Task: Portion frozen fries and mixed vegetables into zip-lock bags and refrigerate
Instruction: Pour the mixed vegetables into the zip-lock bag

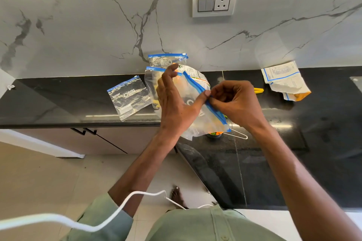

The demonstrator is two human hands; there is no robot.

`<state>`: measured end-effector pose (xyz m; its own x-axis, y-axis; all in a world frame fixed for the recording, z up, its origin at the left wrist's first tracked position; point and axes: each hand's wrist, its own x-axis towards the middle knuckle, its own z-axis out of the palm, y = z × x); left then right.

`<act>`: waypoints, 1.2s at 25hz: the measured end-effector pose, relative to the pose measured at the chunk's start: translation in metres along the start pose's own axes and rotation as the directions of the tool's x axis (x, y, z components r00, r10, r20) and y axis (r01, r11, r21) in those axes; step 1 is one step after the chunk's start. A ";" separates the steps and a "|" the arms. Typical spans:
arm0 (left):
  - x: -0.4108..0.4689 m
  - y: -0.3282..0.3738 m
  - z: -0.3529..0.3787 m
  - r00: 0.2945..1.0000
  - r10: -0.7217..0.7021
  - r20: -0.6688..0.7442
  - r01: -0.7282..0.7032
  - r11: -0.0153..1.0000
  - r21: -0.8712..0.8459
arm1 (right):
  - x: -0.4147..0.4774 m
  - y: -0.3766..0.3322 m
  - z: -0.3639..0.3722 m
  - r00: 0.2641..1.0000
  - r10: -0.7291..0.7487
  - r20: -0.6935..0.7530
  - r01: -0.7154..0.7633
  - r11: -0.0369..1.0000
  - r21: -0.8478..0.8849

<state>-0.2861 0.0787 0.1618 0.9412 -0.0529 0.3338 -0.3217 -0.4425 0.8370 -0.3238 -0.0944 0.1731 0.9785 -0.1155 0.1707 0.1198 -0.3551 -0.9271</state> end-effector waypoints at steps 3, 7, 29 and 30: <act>0.014 0.003 0.010 0.980 -0.198 -0.032 0.195 0.979 -0.060 | 0.012 -0.001 0.001 0.996 0.010 -0.086 -0.009 1.000 0.009; 0.008 0.015 0.020 0.983 -0.059 -0.175 0.052 0.998 -0.044 | 0.019 0.000 0.008 0.989 -0.011 -0.145 0.011 1.000 -0.004; 0.046 -0.004 0.039 0.878 -0.158 0.452 -0.082 0.881 0.466 | 0.015 0.032 0.005 0.966 -0.109 -0.237 0.051 0.970 -0.239; 0.046 -0.002 0.041 0.810 -0.221 0.543 -0.072 0.881 0.467 | 0.013 0.034 0.006 0.964 -0.147 -0.222 0.069 0.943 -0.326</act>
<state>-0.2379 0.0408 0.1581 0.8898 -0.4308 -0.1504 -0.3031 -0.8043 0.5111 -0.3057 -0.1024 0.1415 0.8885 -0.2651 0.3746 0.1254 -0.6449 -0.7539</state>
